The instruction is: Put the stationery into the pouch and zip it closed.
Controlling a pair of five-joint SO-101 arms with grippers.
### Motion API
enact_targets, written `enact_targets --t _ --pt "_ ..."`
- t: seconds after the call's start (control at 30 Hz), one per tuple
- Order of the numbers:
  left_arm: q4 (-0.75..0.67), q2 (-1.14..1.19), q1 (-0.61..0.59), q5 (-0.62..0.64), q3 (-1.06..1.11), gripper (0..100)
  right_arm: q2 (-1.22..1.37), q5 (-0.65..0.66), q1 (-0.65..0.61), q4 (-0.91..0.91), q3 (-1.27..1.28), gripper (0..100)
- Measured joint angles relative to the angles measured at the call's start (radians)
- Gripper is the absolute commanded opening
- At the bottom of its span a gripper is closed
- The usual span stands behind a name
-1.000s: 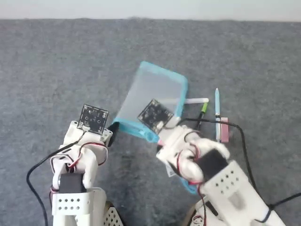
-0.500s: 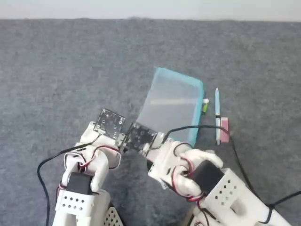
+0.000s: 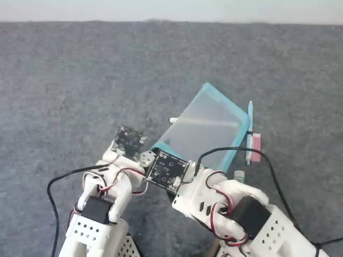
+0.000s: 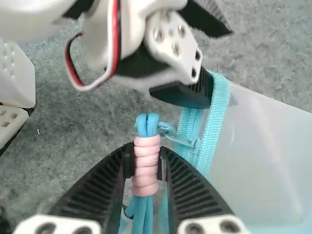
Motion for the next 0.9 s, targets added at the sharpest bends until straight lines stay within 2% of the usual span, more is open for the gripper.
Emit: enact_targets --t 0.17,0.3,0.53,0.9 --pt "0.0 0.0 0.017 -0.037 0.002 1 0.0 0.002 0.061 0.0 0.0 0.7" --pt "0.0 0.0 -0.071 -0.014 0.002 1 0.0 0.002 0.126 0.0 0.0 0.7" --pt "0.0 0.0 -0.222 0.044 -0.003 1 0.011 0.002 0.147 -0.002 -0.002 0.7" --pt "0.0 0.002 -0.371 0.052 -0.025 1 0.305 0.002 0.281 -0.049 -0.061 0.7"
